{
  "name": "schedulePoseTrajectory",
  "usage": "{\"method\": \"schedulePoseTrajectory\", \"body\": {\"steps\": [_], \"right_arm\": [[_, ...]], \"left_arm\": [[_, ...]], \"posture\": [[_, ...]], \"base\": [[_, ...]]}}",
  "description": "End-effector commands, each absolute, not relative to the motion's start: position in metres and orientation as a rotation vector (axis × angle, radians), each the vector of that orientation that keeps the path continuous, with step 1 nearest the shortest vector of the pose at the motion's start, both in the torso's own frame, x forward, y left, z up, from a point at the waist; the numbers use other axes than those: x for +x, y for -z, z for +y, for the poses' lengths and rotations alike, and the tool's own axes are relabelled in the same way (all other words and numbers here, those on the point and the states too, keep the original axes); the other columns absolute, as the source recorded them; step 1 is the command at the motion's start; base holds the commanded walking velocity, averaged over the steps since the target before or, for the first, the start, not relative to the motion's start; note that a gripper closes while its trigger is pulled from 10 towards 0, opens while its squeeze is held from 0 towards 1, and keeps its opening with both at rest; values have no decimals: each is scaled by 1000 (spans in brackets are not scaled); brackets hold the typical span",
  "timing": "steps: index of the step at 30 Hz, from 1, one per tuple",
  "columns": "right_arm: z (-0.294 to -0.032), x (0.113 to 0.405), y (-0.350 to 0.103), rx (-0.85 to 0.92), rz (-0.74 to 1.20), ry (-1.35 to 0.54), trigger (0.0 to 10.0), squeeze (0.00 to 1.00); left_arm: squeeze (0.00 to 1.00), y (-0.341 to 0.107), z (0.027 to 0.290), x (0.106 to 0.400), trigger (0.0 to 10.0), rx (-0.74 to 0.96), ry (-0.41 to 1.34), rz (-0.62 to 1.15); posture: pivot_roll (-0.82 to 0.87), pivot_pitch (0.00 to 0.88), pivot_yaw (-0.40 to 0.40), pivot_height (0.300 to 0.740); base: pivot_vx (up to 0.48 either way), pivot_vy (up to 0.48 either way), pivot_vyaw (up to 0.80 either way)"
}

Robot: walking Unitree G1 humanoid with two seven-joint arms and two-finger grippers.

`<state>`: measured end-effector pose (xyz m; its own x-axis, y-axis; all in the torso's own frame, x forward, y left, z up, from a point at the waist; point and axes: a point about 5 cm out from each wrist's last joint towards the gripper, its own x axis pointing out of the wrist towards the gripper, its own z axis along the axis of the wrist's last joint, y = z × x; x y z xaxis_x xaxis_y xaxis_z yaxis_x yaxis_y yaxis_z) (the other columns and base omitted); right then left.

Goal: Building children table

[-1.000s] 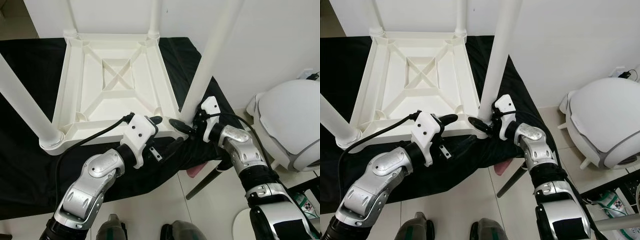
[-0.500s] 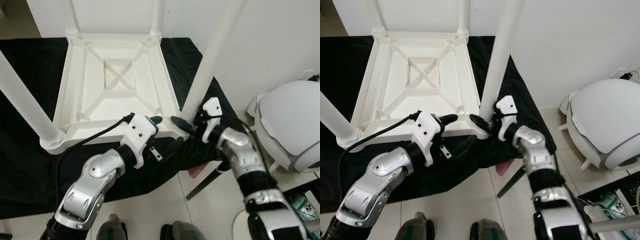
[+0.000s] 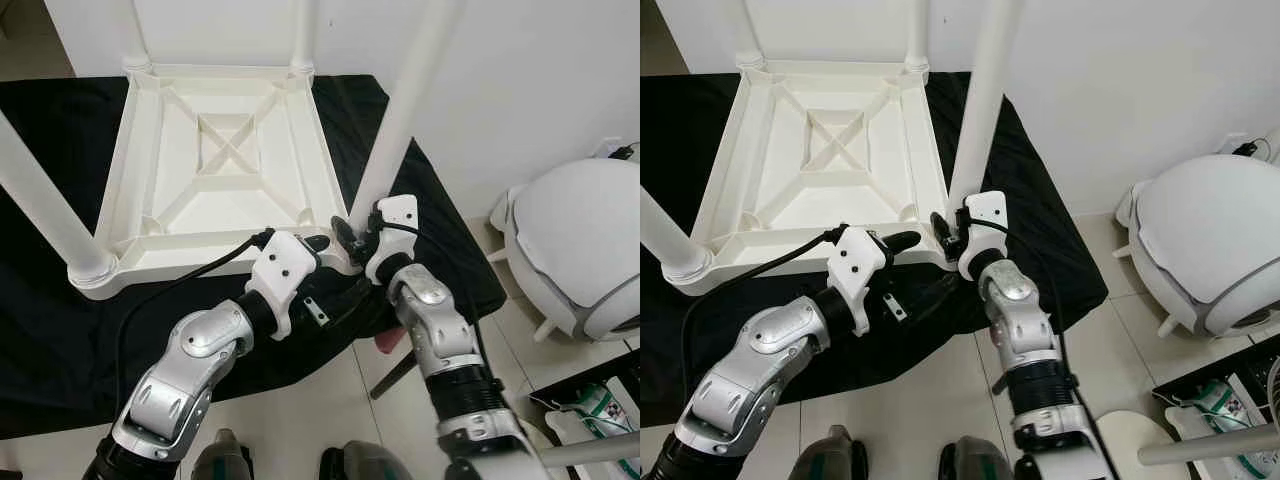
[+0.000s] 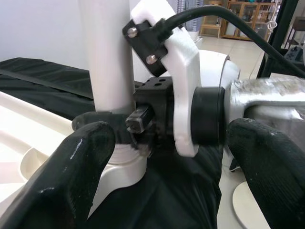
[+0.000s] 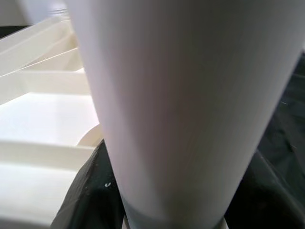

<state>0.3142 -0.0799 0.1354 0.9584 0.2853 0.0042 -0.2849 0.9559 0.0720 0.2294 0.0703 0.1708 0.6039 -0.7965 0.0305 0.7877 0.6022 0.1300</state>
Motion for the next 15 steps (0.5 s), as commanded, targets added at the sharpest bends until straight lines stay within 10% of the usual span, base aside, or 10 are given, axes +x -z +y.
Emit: {"method": "schedulePoseTrajectory", "body": {"steps": [1,7,8,9,15], "right_arm": [[-77,312,-135,79,17,-279,10000,0],[-82,312,-137,89,35,-256,10000,0],[-82,311,-136,99,45,-263,10000,922],[-81,309,-137,109,44,-290,10000,1000],[-86,306,-145,128,0,-458,10000,1000]], "left_arm": [[0,-170,69,229,10000,99,925,-77],[0,-170,68,228,10000,95,927,-76],[0,-170,68,228,10000,96,927,-76],[0,-170,68,229,10000,97,924,-78],[0,-171,68,230,10000,98,922,-82]], "posture": [[-2,35,-61,740],[-5,34,-63,740],[-6,34,-64,740],[-5,34,-65,740],[-8,29,-66,740]], "base": [[0,0,0],[0,0,0],[0,0,0],[0,0,0],[0,0,0]]}}
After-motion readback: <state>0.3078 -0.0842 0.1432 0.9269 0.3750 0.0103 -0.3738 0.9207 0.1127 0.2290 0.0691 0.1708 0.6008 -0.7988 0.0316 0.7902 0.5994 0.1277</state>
